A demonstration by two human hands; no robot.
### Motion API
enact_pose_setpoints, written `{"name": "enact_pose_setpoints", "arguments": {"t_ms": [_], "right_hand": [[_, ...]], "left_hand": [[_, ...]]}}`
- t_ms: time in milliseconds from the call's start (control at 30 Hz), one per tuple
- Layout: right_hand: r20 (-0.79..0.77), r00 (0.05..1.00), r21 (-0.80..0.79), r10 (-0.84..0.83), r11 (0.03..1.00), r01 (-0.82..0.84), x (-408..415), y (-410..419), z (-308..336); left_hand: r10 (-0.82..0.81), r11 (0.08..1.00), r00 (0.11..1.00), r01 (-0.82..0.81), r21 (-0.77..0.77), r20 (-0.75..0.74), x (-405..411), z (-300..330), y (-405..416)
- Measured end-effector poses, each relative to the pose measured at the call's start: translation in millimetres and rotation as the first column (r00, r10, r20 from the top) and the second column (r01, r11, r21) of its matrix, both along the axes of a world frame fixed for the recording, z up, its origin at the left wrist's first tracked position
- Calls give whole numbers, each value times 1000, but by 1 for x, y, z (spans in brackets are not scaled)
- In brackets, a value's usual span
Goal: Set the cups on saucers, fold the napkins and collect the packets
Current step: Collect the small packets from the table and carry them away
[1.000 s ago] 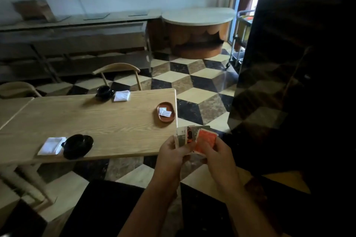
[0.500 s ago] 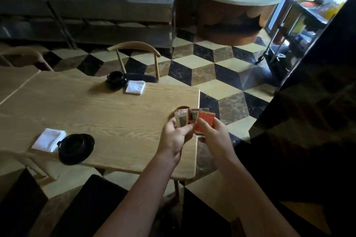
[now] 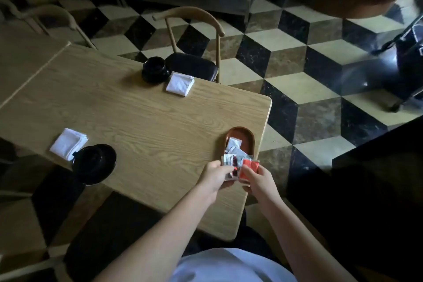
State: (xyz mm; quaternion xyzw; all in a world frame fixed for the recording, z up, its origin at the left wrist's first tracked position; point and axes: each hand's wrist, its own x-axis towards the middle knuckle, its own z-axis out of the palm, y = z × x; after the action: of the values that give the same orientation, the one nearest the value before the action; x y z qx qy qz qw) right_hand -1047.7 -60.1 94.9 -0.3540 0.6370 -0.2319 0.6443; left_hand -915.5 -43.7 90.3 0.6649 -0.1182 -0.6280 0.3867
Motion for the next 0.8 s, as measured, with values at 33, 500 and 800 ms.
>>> {"name": "enact_pose_setpoints", "arguments": {"t_ms": [33,500,800], "right_hand": [[-17,1000,41,24,999,-23,-6,-5,-10],[-478,606,39,636,704,-709,-6,-153,-92],[-723,234,44,650,381,-924,8,-170,-110]], "left_hand": [[-8,999,1000,8,51,1,-2,-9,-1],[180,905,980,-199,376,86,-24,-91,-80],[87,871,948,-221,438,307,-33,-98,-94]]}}
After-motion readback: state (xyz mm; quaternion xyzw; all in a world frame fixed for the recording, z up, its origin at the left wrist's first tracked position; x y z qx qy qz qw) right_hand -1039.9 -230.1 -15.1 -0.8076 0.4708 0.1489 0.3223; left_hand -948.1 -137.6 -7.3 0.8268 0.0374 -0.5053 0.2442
